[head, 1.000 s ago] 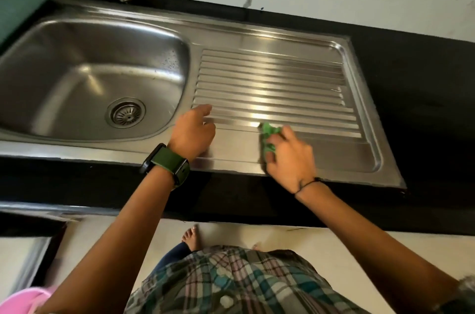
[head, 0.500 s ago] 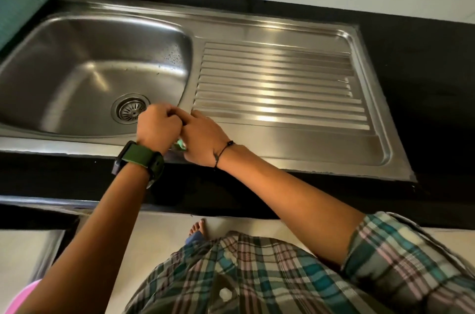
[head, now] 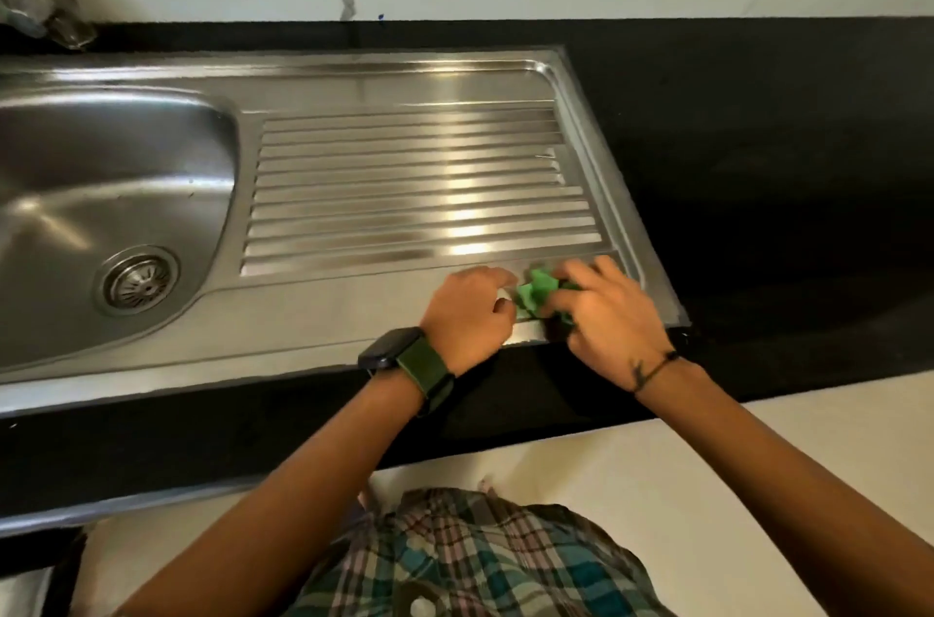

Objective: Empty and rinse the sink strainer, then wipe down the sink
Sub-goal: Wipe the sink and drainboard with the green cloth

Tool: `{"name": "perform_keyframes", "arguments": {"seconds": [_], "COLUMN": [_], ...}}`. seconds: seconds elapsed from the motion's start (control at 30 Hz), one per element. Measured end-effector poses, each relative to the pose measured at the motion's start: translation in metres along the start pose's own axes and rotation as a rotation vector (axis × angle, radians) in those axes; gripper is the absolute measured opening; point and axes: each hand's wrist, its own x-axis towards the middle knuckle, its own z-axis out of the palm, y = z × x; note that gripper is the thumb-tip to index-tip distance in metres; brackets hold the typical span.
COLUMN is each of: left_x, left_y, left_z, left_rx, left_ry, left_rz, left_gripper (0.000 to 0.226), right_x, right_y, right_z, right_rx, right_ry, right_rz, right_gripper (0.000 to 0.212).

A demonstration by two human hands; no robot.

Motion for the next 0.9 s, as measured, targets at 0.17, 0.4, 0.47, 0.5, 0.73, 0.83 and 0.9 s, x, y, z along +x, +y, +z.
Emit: {"name": "perform_keyframes", "arguments": {"seconds": [0.17,0.4,0.47,0.5,0.73,0.83,0.9], "left_x": [0.023,0.045,0.048,0.049,0.051,0.053,0.055], "left_y": [0.019,0.022,0.019,0.018,0.008,0.01,0.008], "left_z": [0.036,0.066,0.071,0.073,0.074,0.076,0.077], "left_rx": [0.051,0.188,0.215,0.223,0.245,0.247,0.245], "left_ry": [-0.071,-0.07,-0.05,-0.038,0.033,0.055,0.042], "left_rz": [0.11,0.177,0.17,0.173,0.22,0.205,0.209], "left_gripper": [0.043,0.051,0.051,0.052,0.052,0.054,0.057], "right_x": [-0.021,-0.012,0.001,0.011,0.112,0.177,0.215], "right_y": [0.034,0.044,0.05,0.053,0.081,0.095,0.098], "right_z": [0.003,0.01,0.012,0.013,0.006,-0.008,-0.022], "right_rx": [-0.083,0.009,-0.009,-0.032,-0.134,-0.101,-0.071], "right_ry": [0.042,0.147,0.165,0.171,0.192,0.18,0.139], "right_rz": [0.24,0.422,0.398,0.391,0.278,0.289,0.314], "right_gripper": [0.035,0.03,0.029,0.029,0.029,0.028,0.027]}}
